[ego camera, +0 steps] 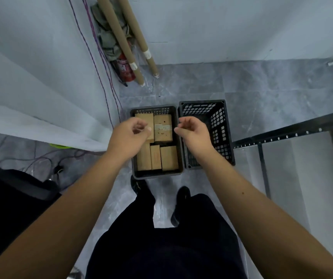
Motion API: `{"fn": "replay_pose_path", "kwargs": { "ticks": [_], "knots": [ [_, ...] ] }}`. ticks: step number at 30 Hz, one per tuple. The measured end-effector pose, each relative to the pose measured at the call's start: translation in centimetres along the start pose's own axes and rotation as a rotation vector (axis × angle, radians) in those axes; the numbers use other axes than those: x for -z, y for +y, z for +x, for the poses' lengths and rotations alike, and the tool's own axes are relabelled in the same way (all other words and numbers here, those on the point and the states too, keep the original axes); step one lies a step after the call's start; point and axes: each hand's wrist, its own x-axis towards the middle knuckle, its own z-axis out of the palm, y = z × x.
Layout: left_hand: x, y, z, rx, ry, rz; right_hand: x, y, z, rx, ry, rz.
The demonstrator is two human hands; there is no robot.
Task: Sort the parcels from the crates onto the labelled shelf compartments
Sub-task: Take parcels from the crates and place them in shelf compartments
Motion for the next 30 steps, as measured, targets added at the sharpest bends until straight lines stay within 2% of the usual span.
{"fn": "replay_pose_path", "kwargs": {
  "ticks": [8, 12, 17, 21, 26, 30],
  "knots": [
    [-3.6, -5.2, 10.8, 0.217, -0.047, -0.047, -4.4, 3.4, 10.6, -0.146, -0.004, -0.009],
    [-8.5, -11.6, 16.0, 0.364, -0.016, -0.112, -6.9, 10.1, 17.5, -0.228, -0.054, -0.02],
    [-15.3, -21.2, 22.4, 0.64, 0.084, -0.368, -10.4, 20.4, 25.4, -0.272, -0.088, -0.103],
    [-19.0, -28.6, 26.7, 0.618, 0.161, -0.279, -12.9, 28.3, 31.4, -0.291, -0.156, -0.188],
    [-21.5, -36.5, 31.1, 0.499, -0.013, 0.067, -15.9, 35.4, 39.0, -0.323, -0.165, -0.265],
    [-22.8, -40.5, 34.0, 0.432, 0.012, 0.163, -18.7, 38.5, 42.2, -0.338, -0.191, -0.273]
  ]
}}
